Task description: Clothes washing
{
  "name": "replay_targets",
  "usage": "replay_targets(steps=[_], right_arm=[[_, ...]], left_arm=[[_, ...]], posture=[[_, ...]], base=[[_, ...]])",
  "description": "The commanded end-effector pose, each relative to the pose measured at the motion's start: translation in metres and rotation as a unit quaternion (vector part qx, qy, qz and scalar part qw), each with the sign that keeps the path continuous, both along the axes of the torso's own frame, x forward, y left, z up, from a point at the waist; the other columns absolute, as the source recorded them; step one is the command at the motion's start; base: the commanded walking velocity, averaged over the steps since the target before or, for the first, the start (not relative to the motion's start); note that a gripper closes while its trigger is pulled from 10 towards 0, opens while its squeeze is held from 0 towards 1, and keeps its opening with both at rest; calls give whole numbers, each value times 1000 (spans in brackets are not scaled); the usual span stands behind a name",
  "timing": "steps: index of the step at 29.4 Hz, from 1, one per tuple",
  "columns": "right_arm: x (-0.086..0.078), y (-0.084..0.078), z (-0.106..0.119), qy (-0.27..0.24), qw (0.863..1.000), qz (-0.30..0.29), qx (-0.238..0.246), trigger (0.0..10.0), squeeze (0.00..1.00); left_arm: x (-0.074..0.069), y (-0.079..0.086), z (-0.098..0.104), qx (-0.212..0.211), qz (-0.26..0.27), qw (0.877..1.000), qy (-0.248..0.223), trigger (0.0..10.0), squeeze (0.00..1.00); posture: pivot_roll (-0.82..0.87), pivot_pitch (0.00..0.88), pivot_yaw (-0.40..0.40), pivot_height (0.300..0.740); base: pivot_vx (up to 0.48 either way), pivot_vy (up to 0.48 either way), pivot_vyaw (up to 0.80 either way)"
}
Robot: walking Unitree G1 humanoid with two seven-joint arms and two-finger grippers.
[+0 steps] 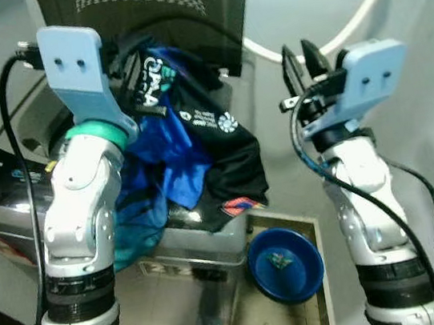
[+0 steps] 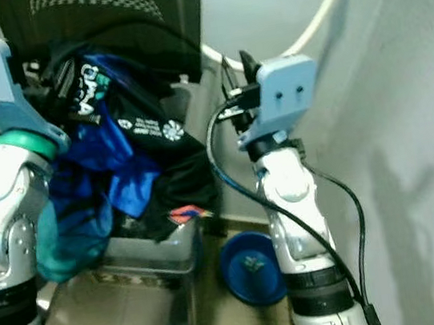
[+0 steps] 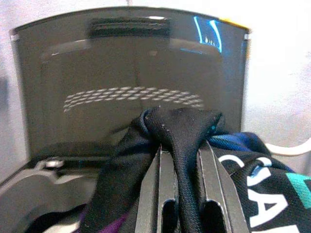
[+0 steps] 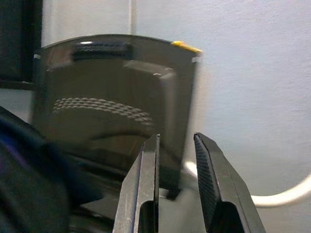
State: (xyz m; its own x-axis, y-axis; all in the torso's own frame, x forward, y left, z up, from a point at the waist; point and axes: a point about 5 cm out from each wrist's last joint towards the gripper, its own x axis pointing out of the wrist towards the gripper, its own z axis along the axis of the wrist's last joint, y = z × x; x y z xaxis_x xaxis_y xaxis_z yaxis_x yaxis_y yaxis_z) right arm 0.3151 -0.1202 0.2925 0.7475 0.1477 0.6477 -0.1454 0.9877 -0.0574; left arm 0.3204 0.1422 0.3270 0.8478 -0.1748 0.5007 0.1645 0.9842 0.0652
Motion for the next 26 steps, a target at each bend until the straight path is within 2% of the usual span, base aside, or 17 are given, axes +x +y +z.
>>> replay_targets(steps=[1,3,9,11,26], right_arm=[[0,2,-1,2,1000,4,-5,10000,0],[1,2,-2,7,1000,1,-5,10000,0],[4,0,-6,21,1000,-9,-4,10000,0],[5,-2,-6,23,1000,-18,-11,10000,0],[5,-2,-8,26,999,-19,-17,10000,0]], left_arm=[[-3,-1,6,-3,-2,1000,-13,10000,0],[-3,-1,6,-4,-2,1000,-13,10000,0],[-2,0,4,-3,-1,1000,-9,10000,0],[-1,0,3,-1,0,1000,-6,10000,0],[0,-3,0,7,-6,1000,2,10000,0]], posture=[[109,0,11,740],[109,0,11,740],[109,0,11,740],[109,0,12,740],[104,0,11,740]], base=[[0,480,0],[0,480,0],[0,480,-800],[0,476,0],[0,0,0]])
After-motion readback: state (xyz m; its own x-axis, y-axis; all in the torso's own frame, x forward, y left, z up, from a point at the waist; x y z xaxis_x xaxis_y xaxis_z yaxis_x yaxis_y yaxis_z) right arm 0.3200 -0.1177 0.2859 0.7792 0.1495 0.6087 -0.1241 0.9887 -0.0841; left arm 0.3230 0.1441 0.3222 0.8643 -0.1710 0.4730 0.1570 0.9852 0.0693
